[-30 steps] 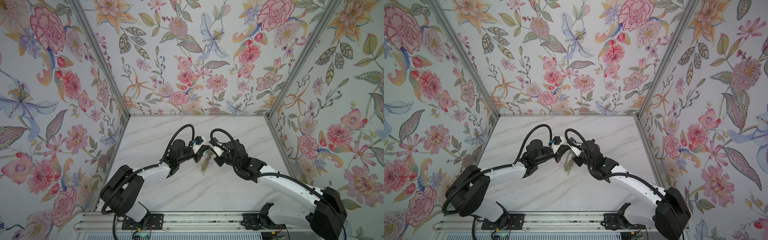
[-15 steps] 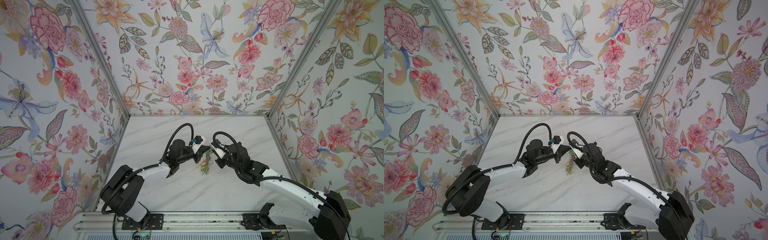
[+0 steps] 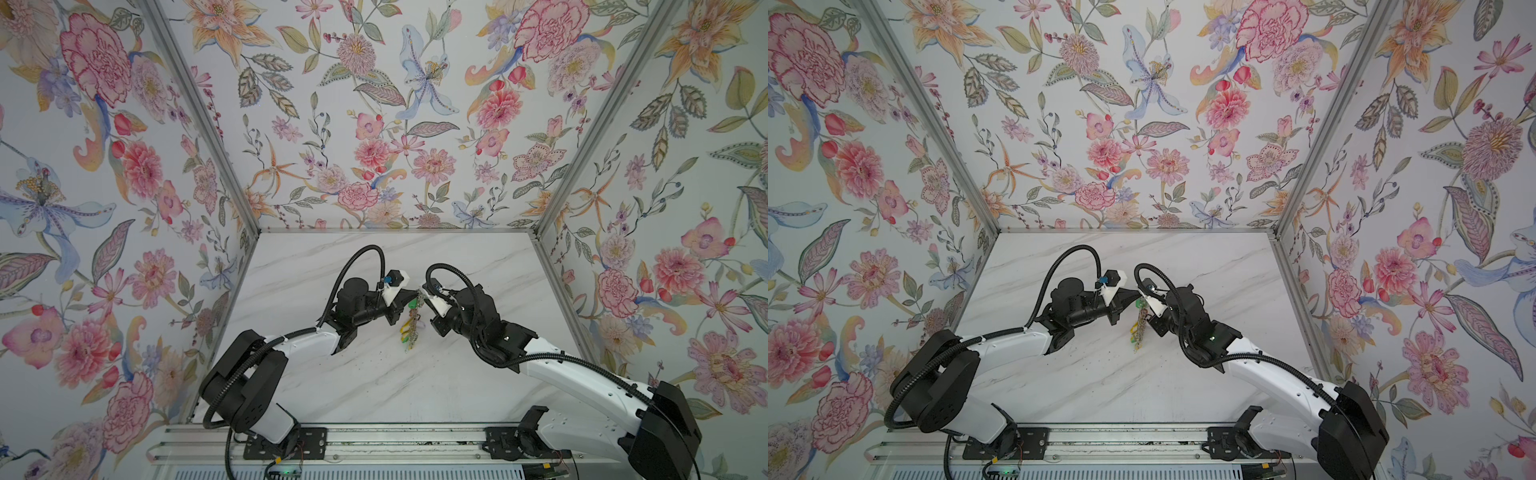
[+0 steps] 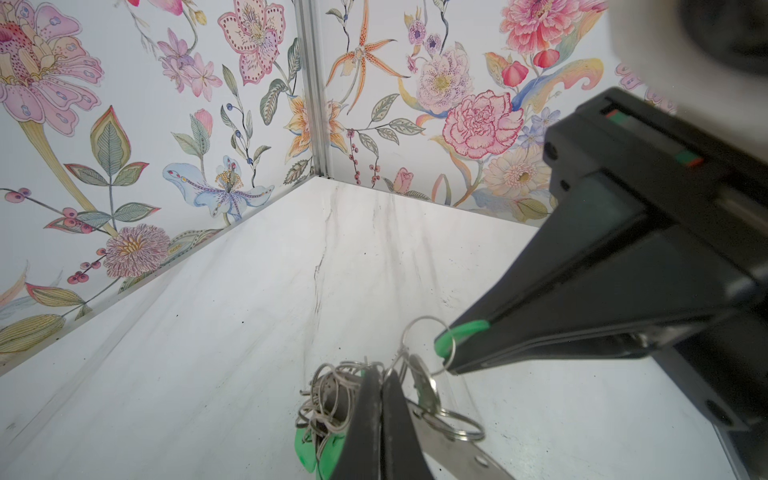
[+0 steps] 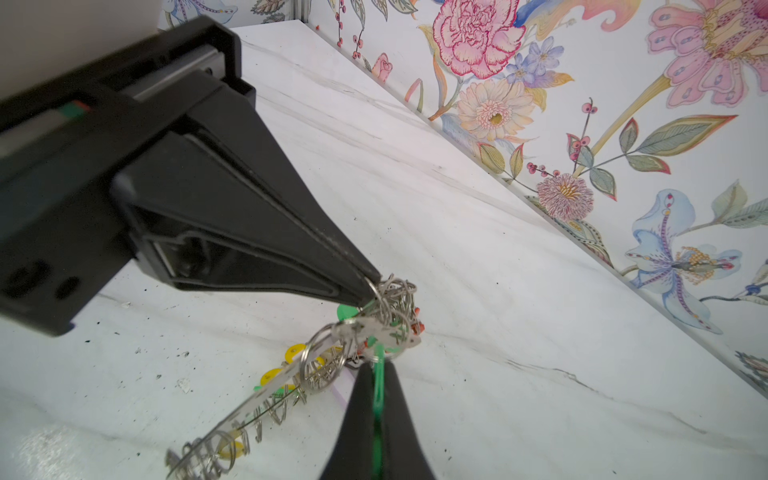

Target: Remove the keys from the keyring

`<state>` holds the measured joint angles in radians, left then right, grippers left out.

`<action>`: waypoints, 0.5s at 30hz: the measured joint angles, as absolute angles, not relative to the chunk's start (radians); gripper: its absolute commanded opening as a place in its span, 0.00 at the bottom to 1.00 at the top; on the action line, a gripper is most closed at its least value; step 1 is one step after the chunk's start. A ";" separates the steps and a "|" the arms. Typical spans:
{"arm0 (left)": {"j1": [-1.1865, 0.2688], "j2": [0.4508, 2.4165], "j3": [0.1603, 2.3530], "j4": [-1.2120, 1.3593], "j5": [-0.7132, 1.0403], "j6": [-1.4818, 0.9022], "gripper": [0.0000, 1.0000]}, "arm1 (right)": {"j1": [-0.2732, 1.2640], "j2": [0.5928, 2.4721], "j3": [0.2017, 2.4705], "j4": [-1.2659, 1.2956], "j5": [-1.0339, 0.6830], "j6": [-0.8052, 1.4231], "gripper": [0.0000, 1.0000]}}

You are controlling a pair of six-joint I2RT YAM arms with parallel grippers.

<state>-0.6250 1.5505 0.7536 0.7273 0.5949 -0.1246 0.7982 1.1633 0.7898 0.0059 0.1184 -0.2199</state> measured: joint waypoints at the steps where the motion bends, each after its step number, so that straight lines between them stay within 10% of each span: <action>1: -0.625 1.551 0.754 0.727 0.595 -0.125 0.00 | 0.798 1.163 0.790 0.006 0.120 -0.220 0.00; 15: -0.640 1.574 0.768 0.696 0.512 -0.088 0.00 | 0.787 1.246 0.839 0.028 0.117 -0.273 0.00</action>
<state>-0.6403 1.5738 0.7677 0.6956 0.5121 -0.0883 0.7872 1.2461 0.8391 0.0277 0.1169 -0.2733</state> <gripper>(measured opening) 0.048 0.048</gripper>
